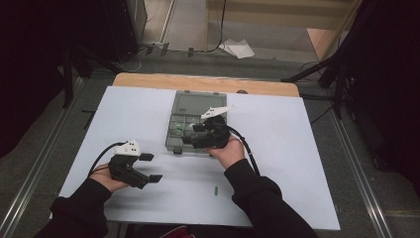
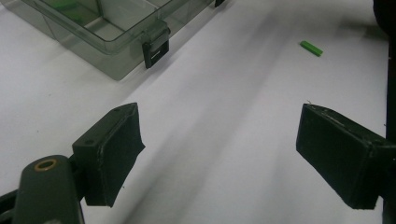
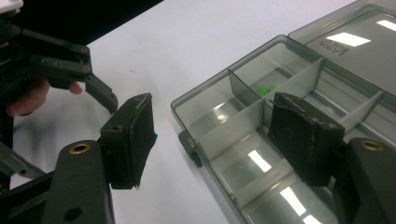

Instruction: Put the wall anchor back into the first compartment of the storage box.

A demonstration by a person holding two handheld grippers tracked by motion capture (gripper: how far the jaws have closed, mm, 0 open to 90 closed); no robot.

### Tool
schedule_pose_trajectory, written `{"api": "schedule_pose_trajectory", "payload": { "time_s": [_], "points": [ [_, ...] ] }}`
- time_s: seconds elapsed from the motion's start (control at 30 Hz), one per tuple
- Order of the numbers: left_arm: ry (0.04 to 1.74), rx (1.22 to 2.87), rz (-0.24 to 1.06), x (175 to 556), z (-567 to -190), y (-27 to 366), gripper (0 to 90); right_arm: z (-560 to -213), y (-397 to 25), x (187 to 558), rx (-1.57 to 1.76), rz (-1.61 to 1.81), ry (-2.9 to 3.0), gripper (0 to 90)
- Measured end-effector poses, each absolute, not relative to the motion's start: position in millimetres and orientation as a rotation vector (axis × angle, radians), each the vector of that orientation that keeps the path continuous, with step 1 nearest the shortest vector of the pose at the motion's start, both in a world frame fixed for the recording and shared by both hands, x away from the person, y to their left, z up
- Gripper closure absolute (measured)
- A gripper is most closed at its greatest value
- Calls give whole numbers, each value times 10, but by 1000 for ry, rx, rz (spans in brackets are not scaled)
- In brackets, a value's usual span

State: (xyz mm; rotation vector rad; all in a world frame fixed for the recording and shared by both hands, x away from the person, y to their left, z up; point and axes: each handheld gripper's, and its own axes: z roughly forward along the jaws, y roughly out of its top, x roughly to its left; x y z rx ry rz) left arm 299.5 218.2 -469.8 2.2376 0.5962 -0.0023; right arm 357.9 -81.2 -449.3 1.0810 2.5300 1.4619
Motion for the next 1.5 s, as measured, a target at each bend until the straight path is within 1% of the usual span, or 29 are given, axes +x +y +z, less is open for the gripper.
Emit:
{"api": "schedule_pose_trajectory", "payload": {
  "time_s": [0.27,0.63,1.5],
  "points": [
    [595,2237,3,2994,-4695,2181,138,-4539,-890,3507,1065,1469,2533,318],
    [594,2230,3,2993,-4688,2186,138,-4497,-1025,3333,1020,1492,2513,306],
    [596,2237,6,2992,-4686,2183,138,-4559,-1297,2950,1064,1489,2506,296]
  ]
}}
